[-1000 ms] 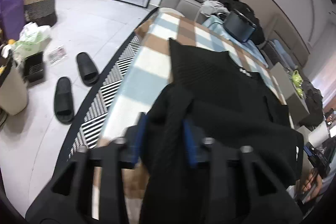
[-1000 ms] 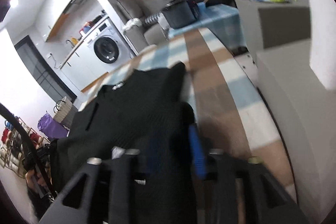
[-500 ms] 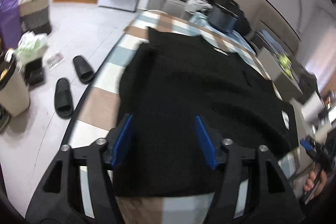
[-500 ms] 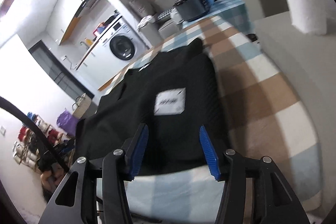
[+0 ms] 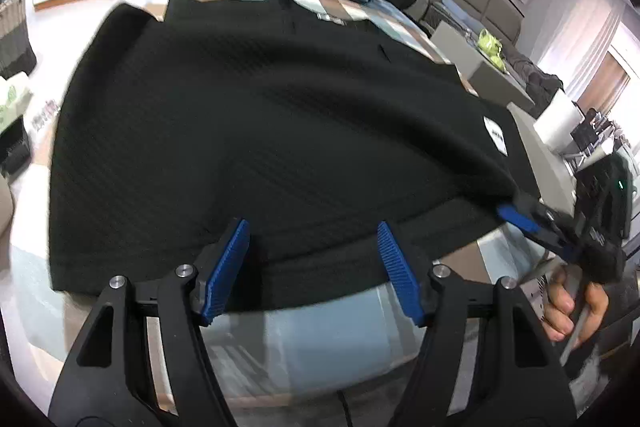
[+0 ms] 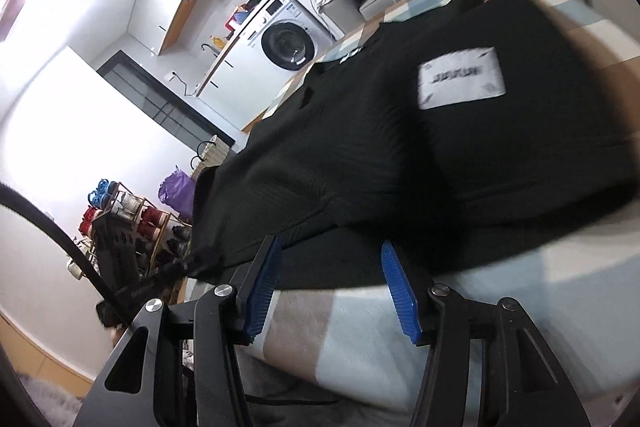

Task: Fold small clothes
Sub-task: 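Lift the sweatshirt hem with the left gripper while the right gripper lifts it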

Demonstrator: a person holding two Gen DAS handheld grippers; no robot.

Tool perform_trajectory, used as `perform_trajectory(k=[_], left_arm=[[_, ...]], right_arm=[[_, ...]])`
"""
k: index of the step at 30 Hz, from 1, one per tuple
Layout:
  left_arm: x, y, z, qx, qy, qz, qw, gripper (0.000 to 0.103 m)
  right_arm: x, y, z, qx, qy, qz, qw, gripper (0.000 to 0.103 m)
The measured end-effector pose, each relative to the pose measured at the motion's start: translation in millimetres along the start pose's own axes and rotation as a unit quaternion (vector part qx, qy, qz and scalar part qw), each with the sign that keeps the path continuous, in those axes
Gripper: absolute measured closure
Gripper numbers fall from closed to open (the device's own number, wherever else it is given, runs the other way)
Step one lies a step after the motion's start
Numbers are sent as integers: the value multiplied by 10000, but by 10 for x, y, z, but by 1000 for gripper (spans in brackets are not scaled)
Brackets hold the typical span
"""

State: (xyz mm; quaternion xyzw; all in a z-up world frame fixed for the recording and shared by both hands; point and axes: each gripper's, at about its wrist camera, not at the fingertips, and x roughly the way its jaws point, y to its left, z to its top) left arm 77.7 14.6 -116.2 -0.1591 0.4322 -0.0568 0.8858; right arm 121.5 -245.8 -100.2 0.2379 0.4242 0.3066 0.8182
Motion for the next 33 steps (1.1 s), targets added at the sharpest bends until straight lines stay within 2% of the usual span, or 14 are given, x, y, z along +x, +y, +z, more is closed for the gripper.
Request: perform_trajectory(k=[3,5,7,8,9,10,17,20,24,26,31,33], left_arm=[[62,-6,-23,13,30,27,10000,39],[62,-1,-29,-2,8,16,10000,39],[52,28,-19,-63,-2,41,10000,39],[29,53,-9,-110,-31,47,9999,39],[17,71,5,-133,-56,55,9999,39],[-10,96,16,-154,-86,69,9998,39],[-233,283,170,-276,-384,190,9987,39],[-327,377,215,-329,-494,271,9979,39],[-437,526,247,-426,-616,384,9965,39],[-471,587,255,-487,-648,437,9958,39],[-512,737,249,-580,-642,604,9944,39],[-531,809,234,-639,-623,648,9939,39]], right_arm=[[246,24,82,151,-42,8,9999,50],[341,53,122,164,-133,-81,9997,55],[429,108,168,96,-240,-151,9996,78],[455,129,187,58,-247,-168,9995,84],[465,156,201,3,-286,-175,9994,96],[467,199,200,-68,-324,-180,9993,98],[241,462,72,-111,-241,270,9993,100],[50,607,16,-269,-356,406,9982,100],[-102,583,48,-41,-426,574,9974,100],[-73,511,53,39,-357,425,9985,100],[238,230,-36,224,176,-272,9992,100],[308,186,-78,276,298,-237,9989,100]])
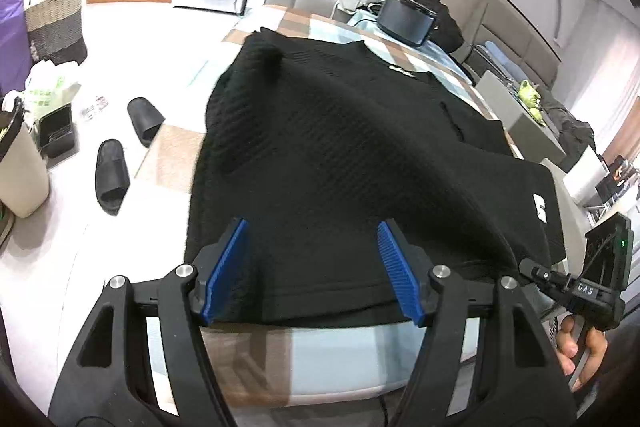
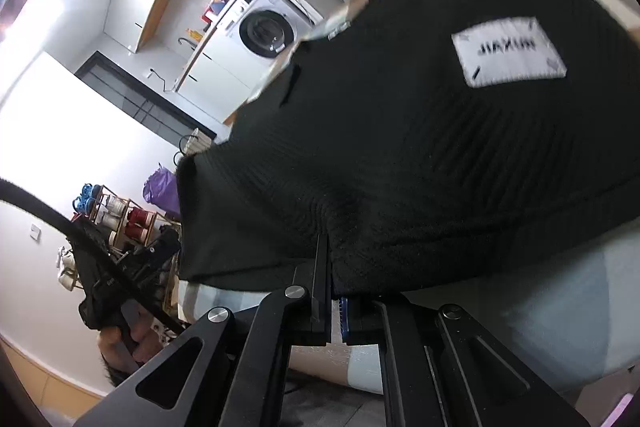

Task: Fold small clothes
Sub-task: 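Lift the sweatshirt hem with the left gripper while the right gripper lifts it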

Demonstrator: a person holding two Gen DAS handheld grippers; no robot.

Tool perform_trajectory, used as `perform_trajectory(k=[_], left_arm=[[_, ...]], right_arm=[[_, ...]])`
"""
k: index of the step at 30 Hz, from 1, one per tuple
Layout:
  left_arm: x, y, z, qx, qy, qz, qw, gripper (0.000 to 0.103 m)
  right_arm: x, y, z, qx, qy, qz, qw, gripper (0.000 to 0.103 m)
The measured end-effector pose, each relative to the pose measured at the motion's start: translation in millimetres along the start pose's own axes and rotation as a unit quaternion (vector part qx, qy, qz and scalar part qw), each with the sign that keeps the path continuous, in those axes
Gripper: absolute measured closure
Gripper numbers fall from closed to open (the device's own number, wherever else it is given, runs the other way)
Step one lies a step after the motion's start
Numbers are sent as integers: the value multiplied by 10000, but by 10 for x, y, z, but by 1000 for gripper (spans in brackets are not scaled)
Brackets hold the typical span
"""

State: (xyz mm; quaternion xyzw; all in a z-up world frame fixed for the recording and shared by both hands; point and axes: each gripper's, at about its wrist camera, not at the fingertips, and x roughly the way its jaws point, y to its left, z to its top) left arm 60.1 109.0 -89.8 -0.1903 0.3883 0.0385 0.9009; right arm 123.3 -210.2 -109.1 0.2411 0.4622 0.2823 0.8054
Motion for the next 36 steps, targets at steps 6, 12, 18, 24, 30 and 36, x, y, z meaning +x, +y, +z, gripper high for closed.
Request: perform_trajectory(k=[6,12,18,24,30,36], left_arm=[[-65,139,-27,-81,-29,71,9999,39],[10,-52,-23,27,-17,-4,10000,39],[120,-232,-113,181,166,-162,9996,39],[198,-367,-193,312,294,-263,9987,39],[194,-415,-206,340,276,-252,9987,39],[54,-392,-148,370,78,-196,9991,39]], right_arm=[[63,111,-55,-343,-105,32,9994,72],[-158,135,-18,-300,-663,240,9971,68],[-63,209,-116,-508,-426,346,9972,62],[269,439,-154,-1125,-275,-31,9933,62],[563,667,-126,-1503,-95,165,9885,99],[437,847,-86,-1050,28,1521,9828,100]])
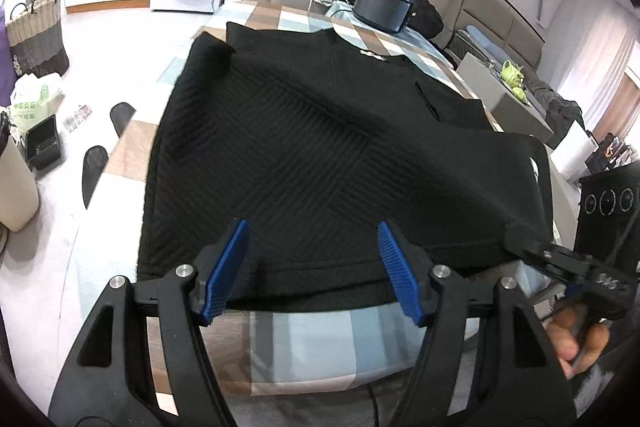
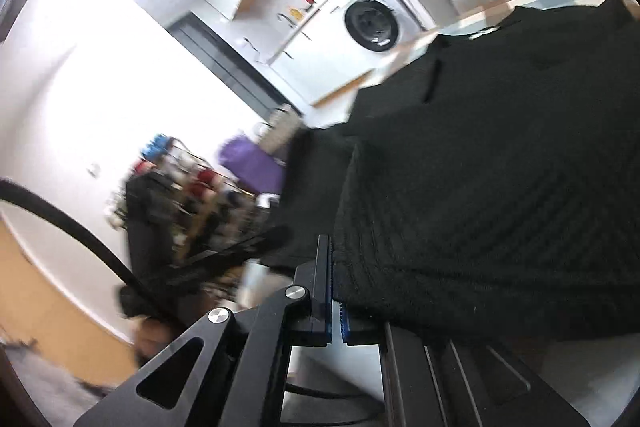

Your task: Fold small clothes

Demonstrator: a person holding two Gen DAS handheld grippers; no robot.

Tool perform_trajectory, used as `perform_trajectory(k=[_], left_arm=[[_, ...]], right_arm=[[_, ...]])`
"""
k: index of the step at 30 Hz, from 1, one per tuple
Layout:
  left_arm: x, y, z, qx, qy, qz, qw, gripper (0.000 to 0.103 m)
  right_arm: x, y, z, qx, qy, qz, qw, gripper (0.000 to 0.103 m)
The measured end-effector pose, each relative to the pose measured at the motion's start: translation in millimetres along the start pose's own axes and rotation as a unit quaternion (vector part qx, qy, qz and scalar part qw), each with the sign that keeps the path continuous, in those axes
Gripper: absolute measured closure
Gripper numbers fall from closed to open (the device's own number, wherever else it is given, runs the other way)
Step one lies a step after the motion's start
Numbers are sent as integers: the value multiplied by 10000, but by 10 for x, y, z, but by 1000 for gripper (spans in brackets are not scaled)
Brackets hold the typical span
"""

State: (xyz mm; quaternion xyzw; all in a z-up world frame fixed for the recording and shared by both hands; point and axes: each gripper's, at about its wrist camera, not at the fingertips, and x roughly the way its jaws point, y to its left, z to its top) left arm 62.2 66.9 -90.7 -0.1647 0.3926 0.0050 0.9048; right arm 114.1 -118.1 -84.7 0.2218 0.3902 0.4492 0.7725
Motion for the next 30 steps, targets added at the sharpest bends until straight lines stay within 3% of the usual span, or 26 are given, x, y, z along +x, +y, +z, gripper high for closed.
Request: perform_trajectory(k=[2,4,11,14,16,18,25,30], left_arm=[[-20,13,10,-9,-19,1,10000,39],[-21,33,9,-31,-12,5,10000,39],[55,85,-35,-61,174,55,9998,39],[19,135,-108,-56,207,136,9997,39],[-34,190,-171,-92,172,247,9995,39],[-84,287,-242,-208,261,328,9989,39],[-236,378,-383,-323,388,98,9987,39],[-116,321,-422,-417,644,-148,9969,39]], right_arm=[[-38,-40,1,308,33,327,9990,100],[-66,-92,-24,402,14,239,9989,100],[-52,-368,-118,450,234,-1188,9916,98],[-123,-350,-96,306,139,-1236,9918,89],[-188,-320,-102,206,73,-1294,9913,75],[-256,-328,-112,168,-10,-1296,9914,72],[-433,-366,-164,195,-202,-1258,9917,66],[-399,-381,-140,190,-214,-1230,9920,66]])
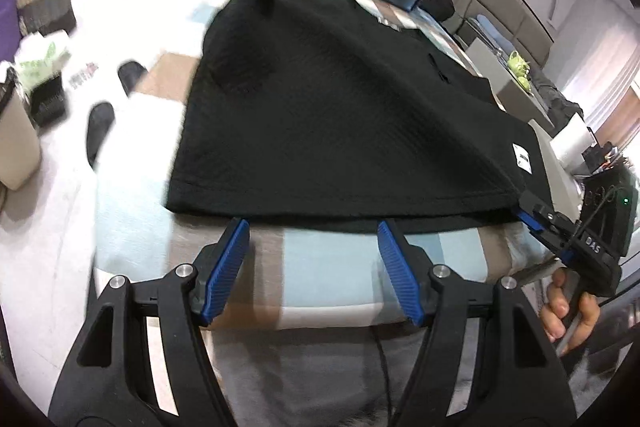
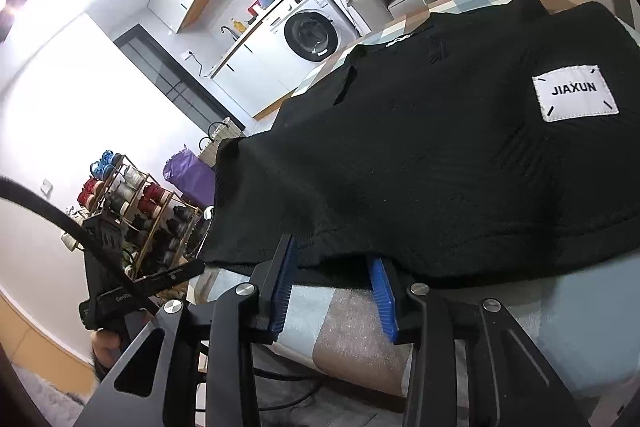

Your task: Fold small clothes

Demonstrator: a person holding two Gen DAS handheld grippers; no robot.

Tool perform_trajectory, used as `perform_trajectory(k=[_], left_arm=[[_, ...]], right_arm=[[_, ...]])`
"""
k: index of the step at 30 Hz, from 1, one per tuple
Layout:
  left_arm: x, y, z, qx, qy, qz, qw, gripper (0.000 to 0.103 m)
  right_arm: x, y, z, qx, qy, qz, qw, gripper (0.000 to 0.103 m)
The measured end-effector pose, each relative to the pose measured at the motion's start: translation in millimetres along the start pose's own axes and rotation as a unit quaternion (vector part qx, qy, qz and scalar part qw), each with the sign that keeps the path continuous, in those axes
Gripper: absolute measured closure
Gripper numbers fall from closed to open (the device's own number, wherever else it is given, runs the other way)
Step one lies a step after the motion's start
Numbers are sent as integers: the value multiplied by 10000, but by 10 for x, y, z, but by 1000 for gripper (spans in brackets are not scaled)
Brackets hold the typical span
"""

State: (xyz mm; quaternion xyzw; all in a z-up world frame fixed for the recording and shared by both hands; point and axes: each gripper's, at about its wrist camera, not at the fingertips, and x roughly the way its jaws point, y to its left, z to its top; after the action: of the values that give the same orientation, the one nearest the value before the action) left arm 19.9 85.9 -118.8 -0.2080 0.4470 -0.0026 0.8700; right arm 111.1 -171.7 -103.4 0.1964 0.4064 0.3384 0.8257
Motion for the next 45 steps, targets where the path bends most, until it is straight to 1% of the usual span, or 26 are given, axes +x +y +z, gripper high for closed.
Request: perform_trajectory(k=[1,4,6,7,8,9,10,11,14,18,21,22,25,28,30,32,35,37,39,41,43,44,45], left_arm=[[22,-6,-16,-25,54,-72,10000,39],[36,-94,-38,86,53,-179,9998,39],[48,-164,-38,121,55,-290,9995,39],[54,-197,-39,137,55,-335,9993,39],[72,-241,-36,153,63,-409,9990,39],[87,-274,-39,145,77,-456,9988,39],[106,-304,-30,142,94,-505,9986,39],[131,-336,-32,140,136,-585,9981,39],[222,-432,-35,118,271,-797,9964,39],[326,-546,-12,28,332,-1122,9931,39],[408,-595,50,-170,307,-1407,9894,38],[435,-599,72,-253,311,-1450,9886,38],[551,-635,137,-493,397,-1746,9826,38],[609,-649,163,-629,370,-1877,9795,38],[614,-599,174,-820,277,-1857,9788,38],[583,-533,190,-980,120,-1720,9801,38],[392,-406,217,-1097,-495,-1398,9828,38],[290,-339,233,-1133,-771,-1276,9823,38],[205,-230,246,-1249,-992,-1009,9820,38],[185,-118,254,-1417,-1061,-790,9810,38],[182,65,266,-1665,-1044,-546,9790,38],[208,133,254,-1802,-1021,-420,9774,40],[228,214,243,-1960,-1017,-327,9748,49]], right_arm=[[31,-15,8,31,11,-12,10000,66],[112,-27,39,96,30,55,9999,66],[202,-16,70,160,54,182,9997,66],[248,6,86,164,58,308,9994,69],[304,36,108,166,47,434,9989,75],[346,62,123,163,59,482,9987,89],[385,97,143,150,74,526,9985,98],[390,130,155,140,31,571,9983,98],[290,223,210,115,-282,799,9963,100],[165,282,261,98,-476,928,9945,100],[109,308,287,87,-526,973,9938,100],[96,320,288,82,-536,986,9937,100],[54,341,300,87,-580,1043,9928,100],[27,350,318,75,-605,1082,9923,100],[2,355,322,17,-615,1045,9926,100],[9,358,299,-27,-578,968,9936,100],[65,303,258,25,-470,862,9952,100],[98,270,227,38,-395,787,9961,100],[149,242,188,52,-286,720,9970,100],[191,229,144,47,-193,654,9977,100],[222,237,93,-25,-129,578,9982,100],[228,244,74,-59,-120,539,9985,100],[234,250,59,-89,-95,514,9986,100]])
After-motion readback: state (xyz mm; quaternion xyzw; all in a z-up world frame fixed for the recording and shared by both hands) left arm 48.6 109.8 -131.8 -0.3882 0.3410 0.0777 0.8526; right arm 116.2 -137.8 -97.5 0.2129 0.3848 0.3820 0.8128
